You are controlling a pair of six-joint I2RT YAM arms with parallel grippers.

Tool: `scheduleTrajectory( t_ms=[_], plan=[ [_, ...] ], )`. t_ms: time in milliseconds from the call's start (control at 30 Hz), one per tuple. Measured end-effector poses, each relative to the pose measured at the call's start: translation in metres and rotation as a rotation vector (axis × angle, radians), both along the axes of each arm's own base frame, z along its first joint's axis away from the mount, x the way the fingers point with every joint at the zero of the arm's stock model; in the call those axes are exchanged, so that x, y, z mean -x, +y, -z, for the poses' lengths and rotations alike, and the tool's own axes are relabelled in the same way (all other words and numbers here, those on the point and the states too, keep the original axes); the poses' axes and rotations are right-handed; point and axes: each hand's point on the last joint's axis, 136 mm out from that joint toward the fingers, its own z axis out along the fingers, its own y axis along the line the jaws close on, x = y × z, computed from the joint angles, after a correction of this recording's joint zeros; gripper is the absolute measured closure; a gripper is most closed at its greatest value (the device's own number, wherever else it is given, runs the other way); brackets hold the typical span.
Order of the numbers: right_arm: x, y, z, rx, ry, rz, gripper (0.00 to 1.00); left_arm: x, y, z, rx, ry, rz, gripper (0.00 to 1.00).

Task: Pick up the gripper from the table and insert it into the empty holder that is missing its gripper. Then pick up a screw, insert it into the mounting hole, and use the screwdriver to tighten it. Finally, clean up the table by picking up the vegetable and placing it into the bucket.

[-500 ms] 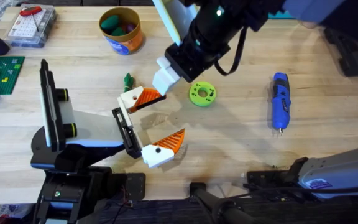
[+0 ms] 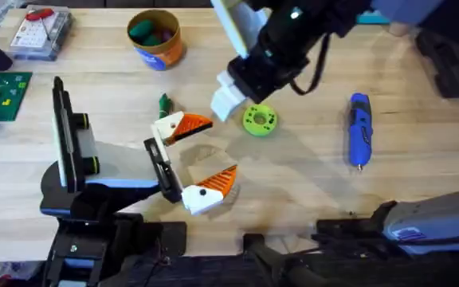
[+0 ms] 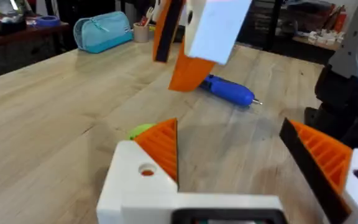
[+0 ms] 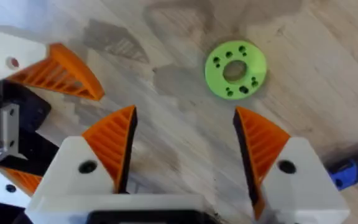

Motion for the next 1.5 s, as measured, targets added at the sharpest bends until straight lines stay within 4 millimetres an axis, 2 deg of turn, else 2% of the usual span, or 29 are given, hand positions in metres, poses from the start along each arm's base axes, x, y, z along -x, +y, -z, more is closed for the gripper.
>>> scheduleTrajectory(
  t_ms=[167,300,433,567,667,867,1033,1067,1133,1500],
  plan=[
    [0.001,-0.032,-0.014,0.012,0.012,0.067,0.131,0.0,0.0,0.0,0.0,0.0,0.0,0.006],
    [-0.001,-0.047,-0.016,0.008,0.008,0.105,0.131,0.0,0.0,0.0,0.0,0.0,0.0,0.006],
    [0.001,-0.055,0.003,0.001,0.0,0.122,0.131,0.0,0.0,0.0,0.0,0.0,0.0,0.006],
    [0.014,-0.073,0.028,0.029,0.037,0.154,0.131,0.0,0.0,0.0,0.0,0.0,0.0,0.006],
    [0.019,-0.083,0.04,0.039,0.055,0.186,0.131,0.0,0.0,0.0,0.0,0.0,0.0,0.006],
    [0.017,-0.088,0.057,0.039,0.06,0.22,0.131,0.0,0.0,0.0,0.0,0.0,0.0,0.006],
    [0.015,-0.091,0.078,0.029,0.057,0.255,0.131,0.0,0.0,0.0,0.0,0.0,0.0,0.006],
    [0.012,-0.092,0.09,0.008,0.03,0.275,0.131,0.0,0.0,0.0,0.0,0.0,0.0,0.006],
    [0.008,-0.092,0.096,-0.003,0.007,0.286,0.131,0.0,0.0,0.0,0.0,0.0,0.0,0.006],
    [-0.011,-0.095,0.105,-0.016,-0.082,0.323,0.131,0.0,0.0,0.0,0.0,0.0,0.0,0.006]
  ],
)
